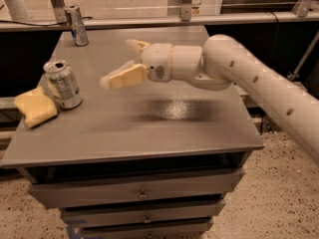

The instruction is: Move 7up can near sponge

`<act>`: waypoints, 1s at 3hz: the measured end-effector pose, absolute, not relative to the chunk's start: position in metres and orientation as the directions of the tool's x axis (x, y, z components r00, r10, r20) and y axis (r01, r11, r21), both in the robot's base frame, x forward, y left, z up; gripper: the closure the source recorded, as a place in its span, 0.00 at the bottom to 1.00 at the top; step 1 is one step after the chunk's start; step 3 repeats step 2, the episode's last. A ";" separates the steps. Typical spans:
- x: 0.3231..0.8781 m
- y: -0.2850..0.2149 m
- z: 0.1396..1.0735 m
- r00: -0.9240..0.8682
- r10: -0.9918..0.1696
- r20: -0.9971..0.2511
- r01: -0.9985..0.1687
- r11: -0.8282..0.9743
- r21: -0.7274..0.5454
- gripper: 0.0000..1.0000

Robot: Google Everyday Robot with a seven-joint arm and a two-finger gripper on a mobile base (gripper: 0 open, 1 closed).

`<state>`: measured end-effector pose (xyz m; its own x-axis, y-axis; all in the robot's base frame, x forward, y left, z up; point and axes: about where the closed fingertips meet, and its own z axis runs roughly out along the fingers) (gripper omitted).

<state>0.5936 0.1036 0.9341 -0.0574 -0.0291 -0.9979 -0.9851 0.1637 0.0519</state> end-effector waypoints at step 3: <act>0.600 -0.001 0.967 0.019 -0.092 -0.996 -0.960 0.276 -0.044 0.00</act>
Offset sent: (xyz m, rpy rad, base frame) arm 0.0051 -0.0857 0.0250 -0.0564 -0.0675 -0.0970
